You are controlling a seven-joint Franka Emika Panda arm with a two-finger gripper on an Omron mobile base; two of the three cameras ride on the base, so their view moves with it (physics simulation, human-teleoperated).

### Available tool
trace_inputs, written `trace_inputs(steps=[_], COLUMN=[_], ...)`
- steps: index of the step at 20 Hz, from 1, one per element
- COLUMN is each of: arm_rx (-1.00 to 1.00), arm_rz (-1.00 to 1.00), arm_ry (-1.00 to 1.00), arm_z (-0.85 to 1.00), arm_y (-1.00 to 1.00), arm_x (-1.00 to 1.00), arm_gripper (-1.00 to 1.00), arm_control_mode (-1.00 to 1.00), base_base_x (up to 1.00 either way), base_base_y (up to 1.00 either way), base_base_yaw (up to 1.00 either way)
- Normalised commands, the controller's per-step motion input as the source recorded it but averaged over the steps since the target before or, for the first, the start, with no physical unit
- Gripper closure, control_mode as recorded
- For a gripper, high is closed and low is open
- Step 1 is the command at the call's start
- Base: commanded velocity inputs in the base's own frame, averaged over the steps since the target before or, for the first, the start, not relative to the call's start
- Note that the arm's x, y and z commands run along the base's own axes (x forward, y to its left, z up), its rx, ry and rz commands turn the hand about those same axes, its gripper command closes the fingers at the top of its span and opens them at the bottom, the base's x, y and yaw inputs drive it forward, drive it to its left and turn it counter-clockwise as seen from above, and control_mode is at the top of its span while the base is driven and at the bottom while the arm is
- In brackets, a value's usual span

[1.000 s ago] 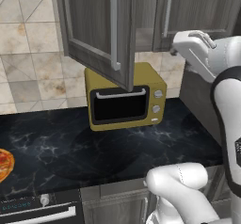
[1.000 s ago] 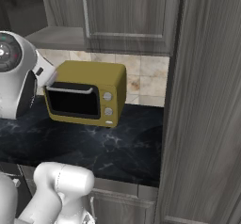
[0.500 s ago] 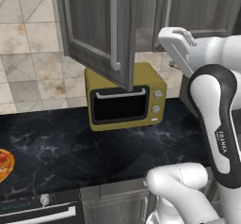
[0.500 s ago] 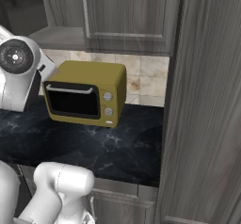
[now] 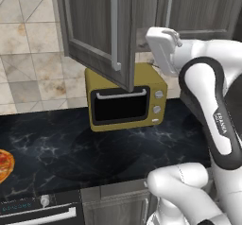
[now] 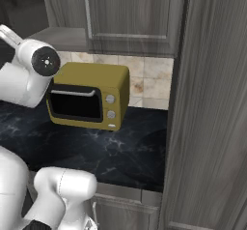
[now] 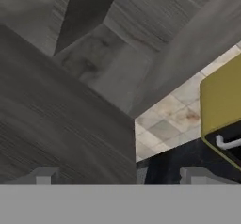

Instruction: Open the cabinet. Pick the sponge and place it next to the sink. Then close the cabinet.

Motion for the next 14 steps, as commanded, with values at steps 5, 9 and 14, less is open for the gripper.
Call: trace_inputs(steps=[5, 9, 14], arm_rx=[0.01, 0.00, 0.00], arm_rz=[0.23, 0.07, 0.16], arm_ry=[0.00, 0.00, 0.01], arm_z=[0.00, 0.00, 0.00], arm_y=[0.03, 0.23, 0.28], arm_x=[0.31, 0.00, 0.00], arm_gripper=[-1.00, -1.00, -1.00], arm_control_mode=[-1.00, -1.00, -1.00], base_base_x=[0.00, 0.00, 0.00], base_base_y=[0.00, 0.00, 0.00], base_base_yaw=[0.00, 0.00, 0.00])
